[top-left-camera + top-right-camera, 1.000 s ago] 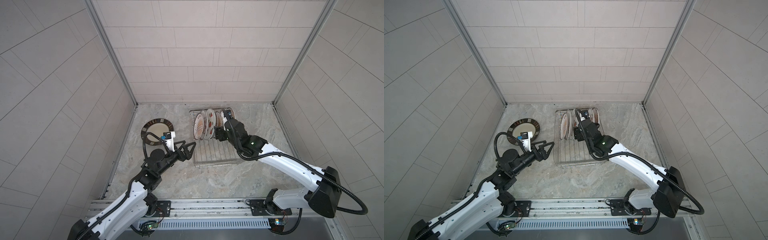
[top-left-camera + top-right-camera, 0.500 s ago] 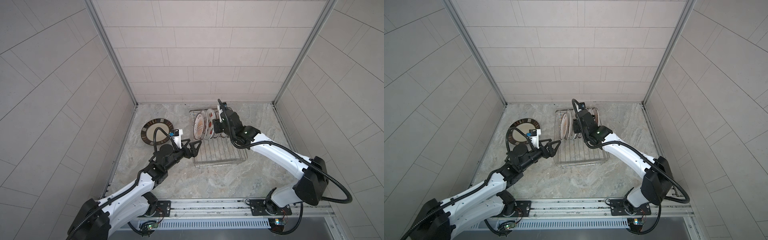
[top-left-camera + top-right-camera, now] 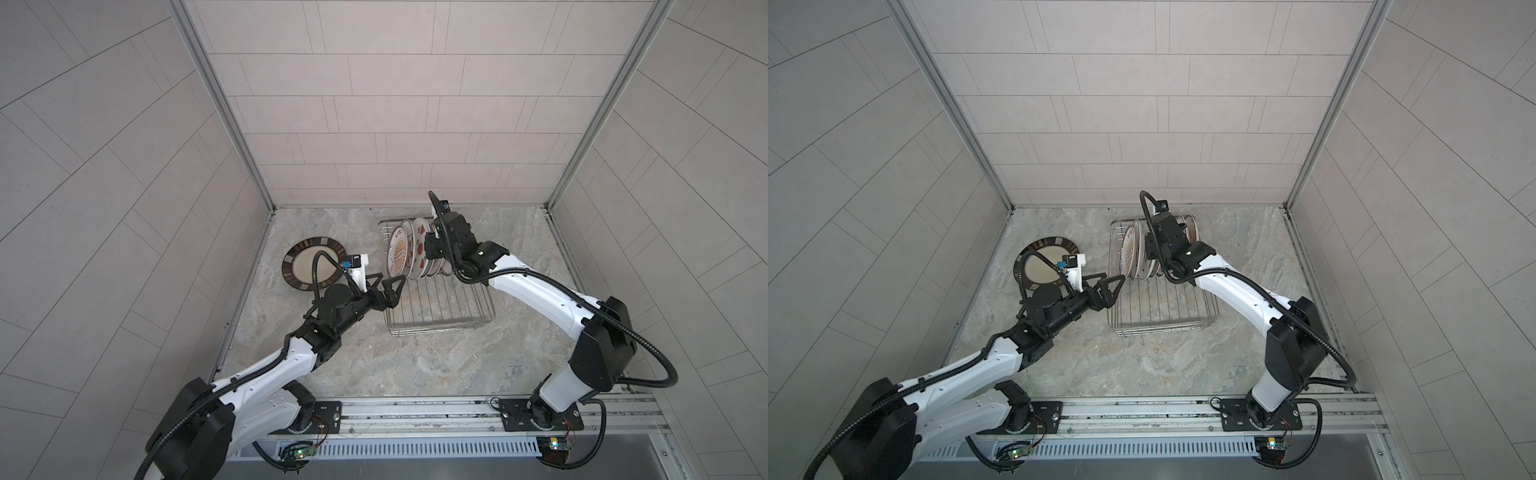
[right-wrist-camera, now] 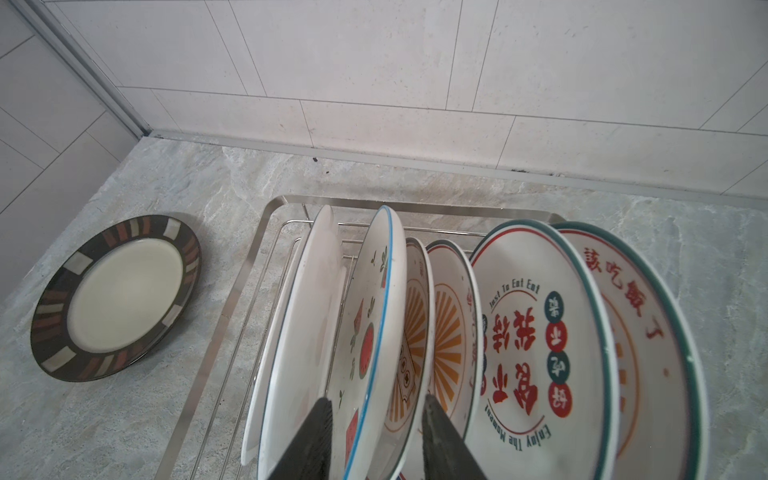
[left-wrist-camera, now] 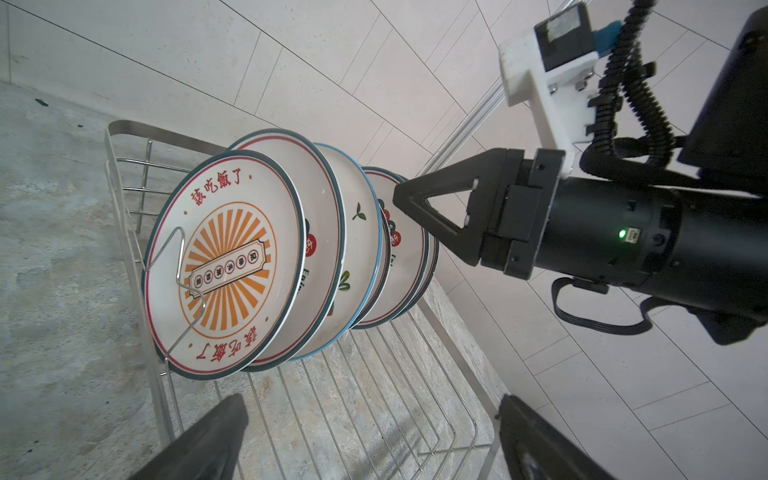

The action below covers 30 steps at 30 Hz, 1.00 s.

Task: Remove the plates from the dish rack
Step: 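Move the right gripper to the rack while the left gripper returns beside the rack, then lower the right gripper onto the watermelon-print plate rim and close it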

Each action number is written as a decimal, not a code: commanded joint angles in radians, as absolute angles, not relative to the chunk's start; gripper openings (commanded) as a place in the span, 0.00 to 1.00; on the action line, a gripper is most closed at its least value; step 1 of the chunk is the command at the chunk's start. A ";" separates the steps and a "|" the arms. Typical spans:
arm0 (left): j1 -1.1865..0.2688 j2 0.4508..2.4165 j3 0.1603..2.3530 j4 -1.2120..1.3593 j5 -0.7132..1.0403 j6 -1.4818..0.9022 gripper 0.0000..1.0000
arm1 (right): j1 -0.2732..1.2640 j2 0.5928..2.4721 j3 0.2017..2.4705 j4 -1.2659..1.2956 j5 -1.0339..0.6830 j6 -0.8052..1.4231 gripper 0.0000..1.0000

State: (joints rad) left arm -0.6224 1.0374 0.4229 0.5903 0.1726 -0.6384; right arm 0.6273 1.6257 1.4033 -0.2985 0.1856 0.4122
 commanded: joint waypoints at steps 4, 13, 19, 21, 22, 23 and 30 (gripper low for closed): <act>-0.627 1.013 0.441 0.597 0.086 -0.631 1.00 | 0.615 1.690 1.465 -0.329 0.170 0.429 0.35; -0.627 1.017 0.437 0.601 0.082 -0.640 1.00 | 0.614 1.735 1.480 -0.326 0.174 0.441 0.32; -0.627 1.028 0.434 0.614 0.089 -0.646 1.00 | 0.612 1.772 1.501 -0.320 0.166 0.455 0.31; -0.627 1.030 0.433 0.613 0.085 -0.646 1.00 | 0.612 1.789 1.512 -0.321 0.166 0.461 0.31; -0.627 1.029 0.431 0.613 0.083 -0.646 1.00 | 0.612 1.798 1.516 -0.324 0.171 0.467 0.30; -0.627 1.028 0.431 0.612 0.079 -0.646 1.00 | 0.612 1.808 1.520 -0.328 0.175 0.472 0.30; -0.627 1.017 0.430 0.603 0.069 -0.643 1.00 | 0.611 1.850 1.550 -0.336 0.192 0.499 0.24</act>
